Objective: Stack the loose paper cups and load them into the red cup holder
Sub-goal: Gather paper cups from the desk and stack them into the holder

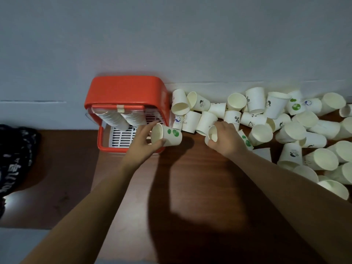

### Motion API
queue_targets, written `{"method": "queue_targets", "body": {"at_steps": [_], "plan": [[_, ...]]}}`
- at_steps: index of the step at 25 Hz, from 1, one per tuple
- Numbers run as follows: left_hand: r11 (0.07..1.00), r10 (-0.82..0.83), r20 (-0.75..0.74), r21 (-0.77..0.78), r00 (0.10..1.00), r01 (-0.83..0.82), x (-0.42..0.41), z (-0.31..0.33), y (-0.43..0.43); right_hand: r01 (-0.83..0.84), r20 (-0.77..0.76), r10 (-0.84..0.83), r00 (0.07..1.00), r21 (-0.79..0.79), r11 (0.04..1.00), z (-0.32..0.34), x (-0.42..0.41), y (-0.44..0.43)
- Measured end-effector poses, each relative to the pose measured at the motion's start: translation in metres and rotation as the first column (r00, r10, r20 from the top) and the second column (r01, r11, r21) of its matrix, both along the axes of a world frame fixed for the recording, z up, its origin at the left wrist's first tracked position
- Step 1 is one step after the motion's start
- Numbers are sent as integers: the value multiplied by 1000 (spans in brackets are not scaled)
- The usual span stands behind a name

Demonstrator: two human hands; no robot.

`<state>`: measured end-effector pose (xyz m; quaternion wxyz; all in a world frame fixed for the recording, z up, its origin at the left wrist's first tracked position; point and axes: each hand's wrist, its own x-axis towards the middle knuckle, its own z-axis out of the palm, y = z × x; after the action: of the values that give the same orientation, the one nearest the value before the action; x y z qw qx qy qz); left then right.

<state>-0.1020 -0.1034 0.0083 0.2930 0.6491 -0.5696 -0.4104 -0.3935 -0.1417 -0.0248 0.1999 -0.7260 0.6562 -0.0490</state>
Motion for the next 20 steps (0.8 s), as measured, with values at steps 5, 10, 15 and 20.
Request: {"method": "queue_targets", "body": {"at_steps": [5, 10, 15, 20], "plan": [[992, 113, 65, -72, 992, -108, 50, 7, 1, 0, 180, -2, 984, 12, 1000, 38, 36, 0], [997, 56, 260, -68, 964, -40, 57, -13, -15, 61, 364, -31, 931, -71, 996, 66, 80, 6], [988, -126, 439, -23, 890, 151, 48, -49, -26, 76, 437, -41, 899, -64, 995, 72, 105, 13], [992, -121, 176, 54, 977, 113, 60, -62, -21, 77, 516, -16, 857, -97, 992, 63, 136, 14]]}}
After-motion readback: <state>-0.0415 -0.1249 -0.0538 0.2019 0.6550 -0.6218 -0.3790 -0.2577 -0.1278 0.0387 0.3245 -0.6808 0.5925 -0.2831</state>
